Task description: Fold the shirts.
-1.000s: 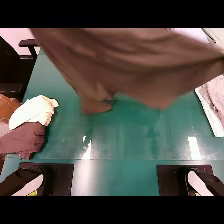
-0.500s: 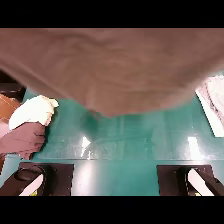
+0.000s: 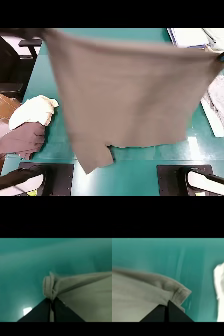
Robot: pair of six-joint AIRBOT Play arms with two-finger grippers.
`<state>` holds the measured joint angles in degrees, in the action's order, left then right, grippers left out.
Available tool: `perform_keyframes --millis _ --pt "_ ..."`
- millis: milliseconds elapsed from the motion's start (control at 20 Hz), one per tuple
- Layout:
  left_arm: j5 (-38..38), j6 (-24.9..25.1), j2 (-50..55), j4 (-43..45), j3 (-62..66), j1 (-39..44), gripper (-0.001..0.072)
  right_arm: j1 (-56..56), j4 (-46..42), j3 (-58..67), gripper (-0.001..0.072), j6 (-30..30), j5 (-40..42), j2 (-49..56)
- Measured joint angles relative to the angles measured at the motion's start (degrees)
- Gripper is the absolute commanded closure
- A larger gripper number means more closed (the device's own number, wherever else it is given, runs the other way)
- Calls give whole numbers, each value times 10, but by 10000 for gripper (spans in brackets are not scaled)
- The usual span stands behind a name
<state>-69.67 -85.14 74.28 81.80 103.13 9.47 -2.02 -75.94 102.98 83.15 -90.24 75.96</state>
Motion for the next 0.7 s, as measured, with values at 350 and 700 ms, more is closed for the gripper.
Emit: perform_keyframes --millis 350,700 --pt "14 1 185 -10 -45 -1 201 30 -28 -20 299 3 13 170" --pt "-57 1 139 -35 -55 -65 200 -7 81 -24 300 -23 -13 160"
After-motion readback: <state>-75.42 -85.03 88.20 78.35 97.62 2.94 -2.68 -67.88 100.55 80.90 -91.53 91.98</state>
